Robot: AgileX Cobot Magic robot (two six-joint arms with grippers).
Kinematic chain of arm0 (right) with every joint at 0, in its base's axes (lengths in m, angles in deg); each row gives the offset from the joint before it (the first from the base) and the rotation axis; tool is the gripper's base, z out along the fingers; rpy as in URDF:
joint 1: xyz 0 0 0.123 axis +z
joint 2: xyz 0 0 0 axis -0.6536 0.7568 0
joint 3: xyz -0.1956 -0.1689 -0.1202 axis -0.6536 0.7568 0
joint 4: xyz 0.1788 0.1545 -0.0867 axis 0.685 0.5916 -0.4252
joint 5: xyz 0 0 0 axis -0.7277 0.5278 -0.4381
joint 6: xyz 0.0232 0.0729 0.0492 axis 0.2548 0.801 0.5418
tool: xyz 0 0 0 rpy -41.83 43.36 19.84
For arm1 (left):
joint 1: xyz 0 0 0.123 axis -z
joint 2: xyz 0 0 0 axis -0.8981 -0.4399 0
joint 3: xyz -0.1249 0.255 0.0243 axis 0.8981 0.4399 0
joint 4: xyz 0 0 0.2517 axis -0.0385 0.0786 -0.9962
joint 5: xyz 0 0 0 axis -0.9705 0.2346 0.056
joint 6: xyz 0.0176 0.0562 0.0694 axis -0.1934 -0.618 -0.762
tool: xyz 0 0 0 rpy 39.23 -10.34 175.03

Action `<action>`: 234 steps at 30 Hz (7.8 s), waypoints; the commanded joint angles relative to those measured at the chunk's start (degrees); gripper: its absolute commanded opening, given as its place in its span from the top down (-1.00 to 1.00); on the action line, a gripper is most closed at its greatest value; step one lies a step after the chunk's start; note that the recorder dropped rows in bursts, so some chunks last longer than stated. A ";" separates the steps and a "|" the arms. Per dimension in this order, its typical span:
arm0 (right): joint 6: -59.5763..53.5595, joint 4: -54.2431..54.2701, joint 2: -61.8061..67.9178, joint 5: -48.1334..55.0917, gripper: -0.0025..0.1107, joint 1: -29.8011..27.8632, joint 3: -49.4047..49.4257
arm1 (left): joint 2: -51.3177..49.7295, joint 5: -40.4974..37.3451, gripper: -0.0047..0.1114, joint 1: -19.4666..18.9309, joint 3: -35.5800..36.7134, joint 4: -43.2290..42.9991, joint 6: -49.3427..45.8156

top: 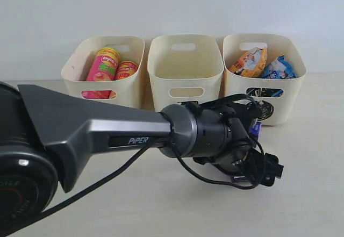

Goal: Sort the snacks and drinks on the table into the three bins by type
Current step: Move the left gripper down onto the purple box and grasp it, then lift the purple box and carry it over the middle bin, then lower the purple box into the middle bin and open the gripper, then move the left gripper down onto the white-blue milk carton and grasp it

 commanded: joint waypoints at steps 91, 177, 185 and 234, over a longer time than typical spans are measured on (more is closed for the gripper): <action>0.07 -0.12 -0.33 -0.72 0.96 0.07 0.22 | 19.32 -3.04 0.15 -16.78 -0.42 -13.12 -19.10; 0.06 0.13 -0.33 -0.72 0.96 0.07 0.22 | -5.87 -25.29 -0.14 -11.26 -18.10 32.71 -102.94; 0.06 0.13 -0.33 -0.72 0.96 0.07 0.22 | -4.17 -21.57 -0.20 -11.26 -18.67 34.42 -97.80; 0.06 -0.13 -0.33 -0.72 0.96 0.07 0.22 | -10.50 5.06 -0.45 -11.49 -18.67 28.70 -79.39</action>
